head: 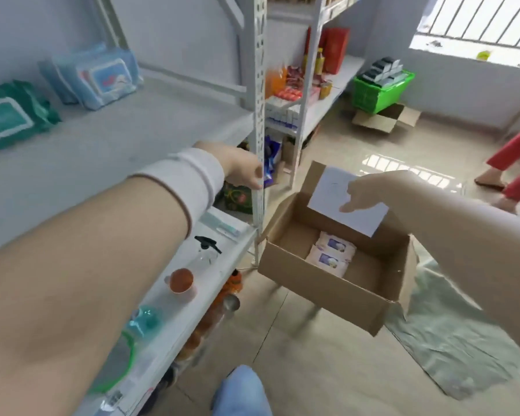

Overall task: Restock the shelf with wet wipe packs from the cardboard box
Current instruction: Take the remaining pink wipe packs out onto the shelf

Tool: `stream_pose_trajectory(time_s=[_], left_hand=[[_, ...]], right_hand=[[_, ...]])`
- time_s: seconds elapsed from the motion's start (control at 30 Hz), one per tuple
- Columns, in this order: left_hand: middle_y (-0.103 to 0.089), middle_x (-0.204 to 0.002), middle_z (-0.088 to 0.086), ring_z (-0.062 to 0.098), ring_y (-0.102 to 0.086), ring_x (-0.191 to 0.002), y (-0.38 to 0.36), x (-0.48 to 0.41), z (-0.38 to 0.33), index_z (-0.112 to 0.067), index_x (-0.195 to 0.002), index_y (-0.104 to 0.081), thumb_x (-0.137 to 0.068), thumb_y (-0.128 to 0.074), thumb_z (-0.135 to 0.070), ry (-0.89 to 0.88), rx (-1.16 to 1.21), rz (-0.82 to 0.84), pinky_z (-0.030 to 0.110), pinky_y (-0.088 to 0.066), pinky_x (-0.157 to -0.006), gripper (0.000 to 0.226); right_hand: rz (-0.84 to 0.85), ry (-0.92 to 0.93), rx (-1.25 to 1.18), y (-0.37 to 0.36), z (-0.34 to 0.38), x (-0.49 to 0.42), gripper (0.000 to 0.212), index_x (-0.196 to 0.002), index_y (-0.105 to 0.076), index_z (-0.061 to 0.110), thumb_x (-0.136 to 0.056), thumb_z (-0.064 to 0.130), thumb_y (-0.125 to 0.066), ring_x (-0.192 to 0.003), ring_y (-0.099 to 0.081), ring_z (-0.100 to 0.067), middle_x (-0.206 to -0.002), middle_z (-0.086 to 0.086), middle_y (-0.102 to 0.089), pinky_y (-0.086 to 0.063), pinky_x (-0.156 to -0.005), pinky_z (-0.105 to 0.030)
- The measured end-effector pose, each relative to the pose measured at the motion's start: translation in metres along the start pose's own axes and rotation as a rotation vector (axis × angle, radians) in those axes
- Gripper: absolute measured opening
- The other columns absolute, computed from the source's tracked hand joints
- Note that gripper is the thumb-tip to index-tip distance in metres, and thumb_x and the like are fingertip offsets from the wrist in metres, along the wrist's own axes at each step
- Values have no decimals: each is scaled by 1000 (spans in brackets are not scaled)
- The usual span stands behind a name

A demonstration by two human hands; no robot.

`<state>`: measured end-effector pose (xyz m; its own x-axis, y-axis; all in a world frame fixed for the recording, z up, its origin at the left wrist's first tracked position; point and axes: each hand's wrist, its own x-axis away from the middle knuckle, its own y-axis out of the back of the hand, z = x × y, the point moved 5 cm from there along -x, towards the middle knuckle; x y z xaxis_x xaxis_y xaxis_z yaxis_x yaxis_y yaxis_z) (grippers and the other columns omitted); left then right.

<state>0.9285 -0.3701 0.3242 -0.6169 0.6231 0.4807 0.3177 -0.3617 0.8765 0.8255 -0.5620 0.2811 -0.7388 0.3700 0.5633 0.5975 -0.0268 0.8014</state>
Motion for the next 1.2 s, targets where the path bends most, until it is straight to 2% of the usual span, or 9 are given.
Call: stream_pose_trajectory(time_s=[0.1, 0.27, 0.37, 0.57, 0.7, 0.8, 0.9, 1.07, 1.2], left_hand=[[-47, -138, 4, 25, -48, -123, -8, -78, -70, -19, -136, -43, -93, -46, -41, -117, -60, 86, 42, -38, -105, 48], [-43, -143, 1, 24, -43, -128, -29, -209, -142, -20, -137, -42, -95, -45, -39, -219, -130, 212, 42, -37, -106, 47], [-45, -141, 4, 26, -44, -127, -55, -282, -168, -19, -136, -43, -95, -45, -36, -285, -85, 299, 43, -38, -105, 45], [-50, -136, 6, 26, -50, -119, -168, -405, -184, -19, -134, -42, -93, -44, -39, -278, 69, 544, 42, -41, -100, 45], [-37, -145, 12, 30, -41, -130, -280, -480, -190, -15, -143, -27, -94, -44, -39, -176, 185, 696, 41, -33, -108, 57], [-39, -144, 13, 31, -40, -129, -354, -546, -199, -12, -143, -27, -94, -47, -36, -62, 405, 706, 43, -32, -109, 58], [-44, -140, 14, 31, -45, -126, -411, -615, -202, -9, -140, -31, -89, -56, -36, 217, 726, 558, 44, -40, -105, 63], [-18, -153, 16, 31, -29, -137, -461, -670, -198, -8, -147, -4, -71, -69, -54, 456, 756, 344, 42, -35, -109, 110], [-45, -140, 7, 23, -49, -124, -468, -680, -199, -11, -140, -30, -61, -78, -53, 488, 864, 362, 27, -44, -92, 101]], right_hand=[[96, -47, -118, -37, -67, -32, 55, -133, -44, 6, -93, 45, -45, -103, -58, -23, -134, -10, -51, -46, -84, -27], [225, -160, -216, -96, -142, -104, 64, -136, -41, 2, -93, 50, -41, -126, -45, -29, -139, -12, -46, -37, -103, -33], [347, -239, -332, -135, -173, -147, 68, -139, -36, 3, -92, 52, -41, -130, -42, -29, -142, -12, -43, -35, -106, -35], [603, -245, -682, -257, -154, -229, 79, -142, -30, 11, -84, 61, -49, -130, -43, -25, -146, -7, -40, -37, -106, -35], [700, -245, -919, -356, -107, -301, 81, -144, -26, 13, -83, 61, -51, -128, -46, -25, -143, -7, -44, -40, -103, -34], [677, -304, -1054, -420, -73, -362, 78, -141, -29, 11, -83, 59, -52, -126, -47, -26, -139, -11, -47, -40, -100, -33], [567, -455, -1253, -473, -59, -419, 74, -137, -33, 11, -82, 53, -58, -125, -47, -29, -135, -10, -48, -41, -99, -34], [281, -840, -1584, -520, -67, -473, 76, -120, -44, 7, -64, 44, -80, -119, -49, -31, -125, -13, -52, -44, -98, -44], [299, -859, -1635, -520, -53, -486, 84, -118, -41, 8, -55, 40, -86, -114, -52, -26, -122, -9, -53, -46, -96, -40]])
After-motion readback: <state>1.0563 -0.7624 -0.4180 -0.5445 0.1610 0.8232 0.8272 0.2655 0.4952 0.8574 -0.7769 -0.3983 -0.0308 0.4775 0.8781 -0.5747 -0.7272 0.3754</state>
